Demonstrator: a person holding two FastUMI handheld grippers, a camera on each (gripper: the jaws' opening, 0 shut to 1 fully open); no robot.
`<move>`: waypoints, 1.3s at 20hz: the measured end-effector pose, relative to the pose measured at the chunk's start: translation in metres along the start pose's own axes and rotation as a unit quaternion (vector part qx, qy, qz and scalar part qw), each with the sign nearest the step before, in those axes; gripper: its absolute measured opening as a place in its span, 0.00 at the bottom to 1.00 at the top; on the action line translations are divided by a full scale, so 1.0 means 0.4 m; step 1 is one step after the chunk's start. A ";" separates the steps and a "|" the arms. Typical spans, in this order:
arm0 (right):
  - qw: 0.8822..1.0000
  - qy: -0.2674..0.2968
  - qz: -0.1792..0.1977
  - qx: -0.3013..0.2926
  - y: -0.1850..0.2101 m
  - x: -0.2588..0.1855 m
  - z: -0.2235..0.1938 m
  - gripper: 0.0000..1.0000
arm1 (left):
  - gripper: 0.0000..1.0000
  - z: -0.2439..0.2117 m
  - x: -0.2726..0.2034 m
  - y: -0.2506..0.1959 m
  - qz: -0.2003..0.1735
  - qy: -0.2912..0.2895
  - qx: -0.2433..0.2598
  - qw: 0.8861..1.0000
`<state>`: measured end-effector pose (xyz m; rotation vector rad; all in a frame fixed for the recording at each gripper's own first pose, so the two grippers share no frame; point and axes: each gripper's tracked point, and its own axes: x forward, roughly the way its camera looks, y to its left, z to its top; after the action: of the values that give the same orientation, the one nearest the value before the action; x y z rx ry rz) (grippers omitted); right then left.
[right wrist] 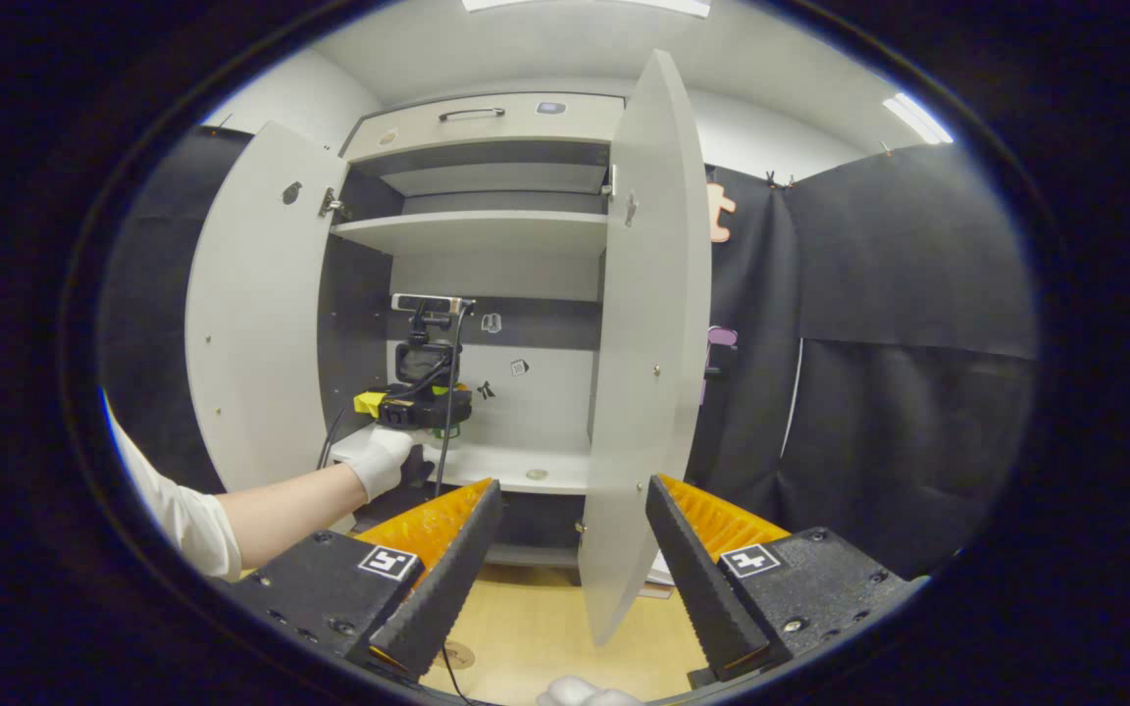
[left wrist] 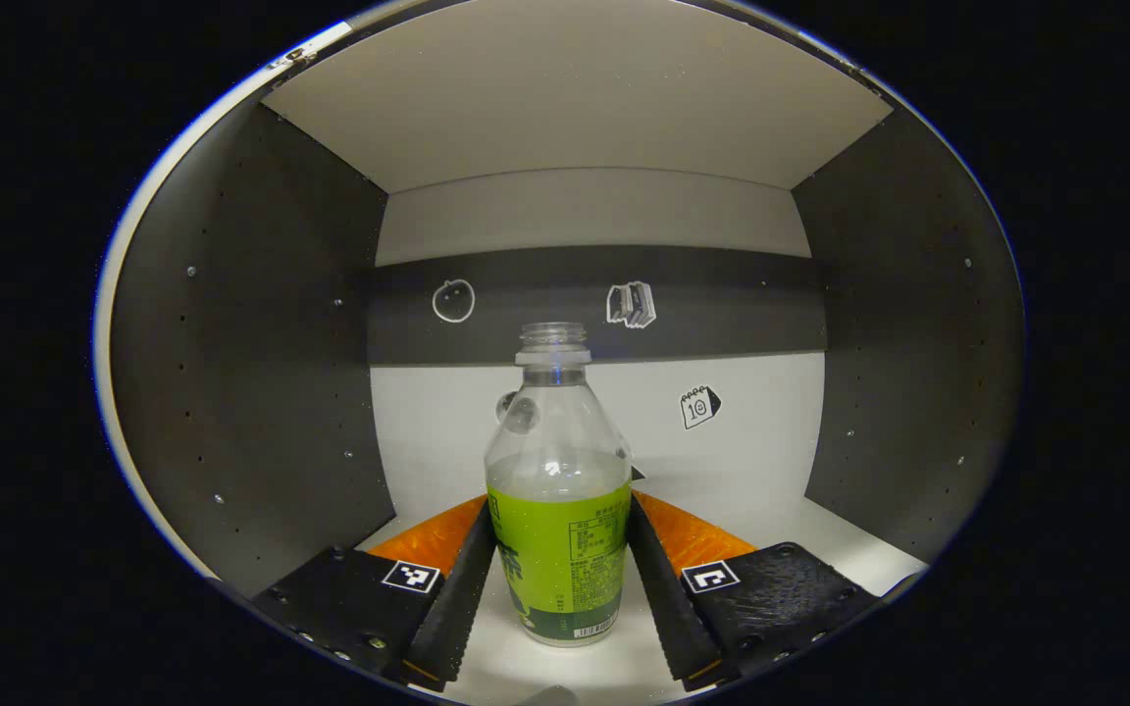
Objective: Grasp the bottle in the cabinet with the left hand and place it on the coaster, then close the right door with the right hand and the left door with the left hand.
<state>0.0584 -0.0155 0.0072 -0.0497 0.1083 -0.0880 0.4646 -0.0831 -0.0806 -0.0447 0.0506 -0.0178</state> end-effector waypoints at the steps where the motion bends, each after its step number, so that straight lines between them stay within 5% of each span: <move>1: 1.000 -0.003 0.000 0.001 -0.002 -0.005 0.003 0.97 | 0.74 0.007 -0.020 0.001 -0.006 -0.001 -0.005 1.000; 14: 1.000 -0.010 -0.002 0.007 -0.011 -0.089 -0.024 0.97 | 0.74 0.097 -0.498 -0.045 -0.084 -0.049 0.000 0.995; 26: 1.000 -0.013 -0.016 0.005 -0.052 -0.139 -0.083 0.95 | 0.74 -0.070 -0.796 -0.045 -0.118 -0.056 -0.021 0.991</move>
<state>-0.0020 -0.0328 -0.0189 -0.0431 0.0809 -0.1202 0.1450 -0.0962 -0.0919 -0.0928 -0.0662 -0.2502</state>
